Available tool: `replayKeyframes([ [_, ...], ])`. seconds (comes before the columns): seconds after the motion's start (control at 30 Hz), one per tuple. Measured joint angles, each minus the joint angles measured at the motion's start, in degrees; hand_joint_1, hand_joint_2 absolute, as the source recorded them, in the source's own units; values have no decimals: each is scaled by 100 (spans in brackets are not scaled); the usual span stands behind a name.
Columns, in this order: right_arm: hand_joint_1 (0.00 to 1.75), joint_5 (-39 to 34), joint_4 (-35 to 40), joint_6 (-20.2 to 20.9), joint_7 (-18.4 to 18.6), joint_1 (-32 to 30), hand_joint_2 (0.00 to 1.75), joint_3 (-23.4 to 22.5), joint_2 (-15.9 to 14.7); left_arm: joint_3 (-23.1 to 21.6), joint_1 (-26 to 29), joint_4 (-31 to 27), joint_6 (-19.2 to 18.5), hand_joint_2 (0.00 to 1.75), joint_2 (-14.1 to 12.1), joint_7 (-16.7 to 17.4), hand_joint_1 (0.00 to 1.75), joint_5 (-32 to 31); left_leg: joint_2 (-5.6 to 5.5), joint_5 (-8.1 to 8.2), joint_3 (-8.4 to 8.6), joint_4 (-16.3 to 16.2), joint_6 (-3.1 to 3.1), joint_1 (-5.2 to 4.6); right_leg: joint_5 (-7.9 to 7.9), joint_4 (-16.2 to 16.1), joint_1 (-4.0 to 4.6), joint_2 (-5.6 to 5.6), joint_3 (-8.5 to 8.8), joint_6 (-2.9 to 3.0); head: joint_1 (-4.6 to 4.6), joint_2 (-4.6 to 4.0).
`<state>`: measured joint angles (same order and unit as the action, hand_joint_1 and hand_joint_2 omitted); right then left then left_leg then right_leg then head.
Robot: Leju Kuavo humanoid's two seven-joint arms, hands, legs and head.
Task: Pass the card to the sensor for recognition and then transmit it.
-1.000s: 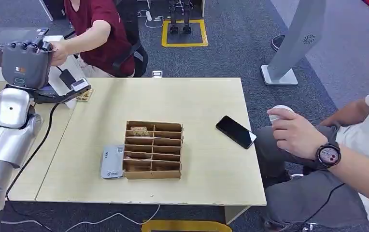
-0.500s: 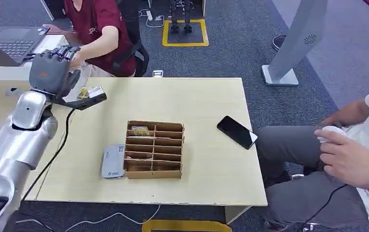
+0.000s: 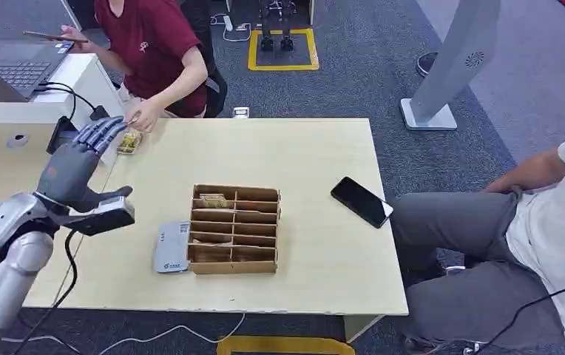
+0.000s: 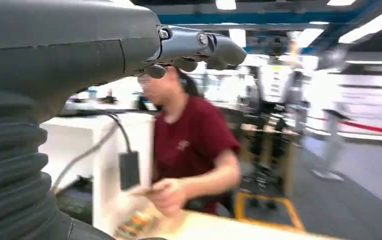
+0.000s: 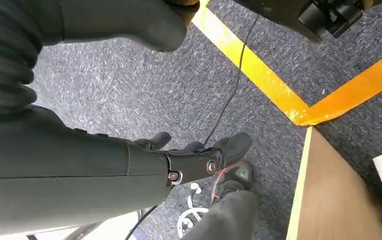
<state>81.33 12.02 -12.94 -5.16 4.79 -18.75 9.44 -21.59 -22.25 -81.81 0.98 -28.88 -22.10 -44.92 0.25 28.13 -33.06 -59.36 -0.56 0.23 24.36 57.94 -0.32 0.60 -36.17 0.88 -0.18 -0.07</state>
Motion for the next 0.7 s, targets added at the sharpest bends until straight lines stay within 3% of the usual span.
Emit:
replayKeyframes([
  [0.1,0,-9,5,-24,2,-9,175,0,0,-4,584,-700,-2,175,-155,11,0,-37,-6,0,-5,-2,-1,0,2,-3,0,-6,-1,-4,4,-2],
  [0.27,0,-20,9,-26,2,-9,175,0,0,-4,837,-1184,-9,175,-321,33,0,-33,-12,2,-11,-3,-4,-3,-1,-4,-1,-14,0,-8,0,-2],
  [0.7,0,-37,11,-26,2,-9,175,0,0,-4,933,-1442,-15,175,-424,33,0,-24,-12,-2,-9,-3,-3,0,-5,-1,-1,-15,-1,-3,0,0],
])
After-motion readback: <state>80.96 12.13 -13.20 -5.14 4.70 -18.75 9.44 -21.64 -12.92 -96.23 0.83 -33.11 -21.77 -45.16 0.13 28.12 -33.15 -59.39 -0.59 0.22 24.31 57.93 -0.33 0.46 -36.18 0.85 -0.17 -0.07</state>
